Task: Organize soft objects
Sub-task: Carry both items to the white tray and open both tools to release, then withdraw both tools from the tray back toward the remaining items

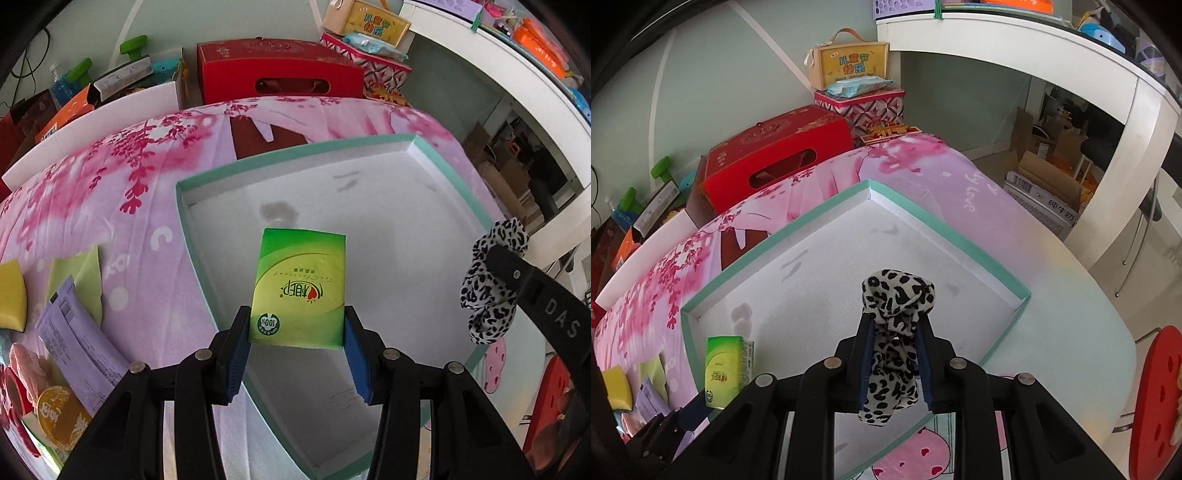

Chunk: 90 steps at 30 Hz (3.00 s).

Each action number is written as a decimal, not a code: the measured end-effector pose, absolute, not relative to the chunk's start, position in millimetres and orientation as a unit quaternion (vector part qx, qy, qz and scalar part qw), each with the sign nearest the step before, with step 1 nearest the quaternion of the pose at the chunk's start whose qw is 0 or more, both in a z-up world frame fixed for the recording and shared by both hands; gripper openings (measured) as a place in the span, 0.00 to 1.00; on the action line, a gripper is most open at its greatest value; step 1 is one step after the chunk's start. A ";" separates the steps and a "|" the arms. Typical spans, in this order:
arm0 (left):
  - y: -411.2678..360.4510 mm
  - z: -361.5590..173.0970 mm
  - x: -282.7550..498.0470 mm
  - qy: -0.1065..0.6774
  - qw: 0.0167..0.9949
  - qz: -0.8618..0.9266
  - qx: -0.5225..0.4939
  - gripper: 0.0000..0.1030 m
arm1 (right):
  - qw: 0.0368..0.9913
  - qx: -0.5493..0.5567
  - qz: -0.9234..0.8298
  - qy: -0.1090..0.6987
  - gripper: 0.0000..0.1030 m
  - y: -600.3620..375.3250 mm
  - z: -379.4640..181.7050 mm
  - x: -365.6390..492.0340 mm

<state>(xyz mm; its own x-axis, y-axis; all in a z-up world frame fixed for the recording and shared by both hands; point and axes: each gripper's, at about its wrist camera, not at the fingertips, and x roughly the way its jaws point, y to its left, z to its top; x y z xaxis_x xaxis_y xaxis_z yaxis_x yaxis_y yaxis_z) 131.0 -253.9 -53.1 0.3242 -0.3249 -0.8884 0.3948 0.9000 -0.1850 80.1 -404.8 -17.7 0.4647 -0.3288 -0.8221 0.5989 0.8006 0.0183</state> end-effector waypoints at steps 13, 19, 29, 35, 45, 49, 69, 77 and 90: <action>-252.4 -61.5 133.5 0.536 0.813 -0.219 0.054 0.52 | 0.845 0.149 -0.264 0.441 0.61 -400.0 -16.6 79.8; -241.6 -63.7 140.4 0.530 0.820 -0.206 0.066 0.52 | 0.847 0.146 -0.257 0.443 0.61 -396.2 -16.1 81.7; -220.5 -59.9 150.1 0.541 0.817 -0.197 0.025 0.61 | 0.852 0.135 -0.232 0.449 0.75 -386.8 -10.8 82.2; -219.0 -47.2 145.9 0.549 0.808 -0.214 0.002 0.81 | 0.866 0.131 -0.220 0.430 0.98 -379.9 5.4 75.8; -196.7 -17.1 142.1 0.517 0.830 -0.207 -0.036 0.95 | 0.883 0.124 -0.219 0.396 1.00 -373.0 27.9 65.6; -171.1 -8.7 144.6 0.505 0.848 -0.157 -0.037 0.95 | 0.890 0.122 -0.211 0.386 1.00 -365.2 32.6 65.8; 18.7 47.8 116.8 0.433 0.893 0.096 -0.077 0.95 | 0.918 0.074 -0.040 0.388 1.00 -245.1 38.6 86.9; 32.1 29.1 99.3 0.457 0.879 0.096 -0.093 0.95 | 0.909 0.047 0.038 0.413 1.00 -187.2 25.9 82.9; 57.9 -31.7 82.3 0.553 0.816 0.105 -0.130 0.95 | 0.867 0.057 0.074 0.490 1.00 -161.8 -26.1 90.3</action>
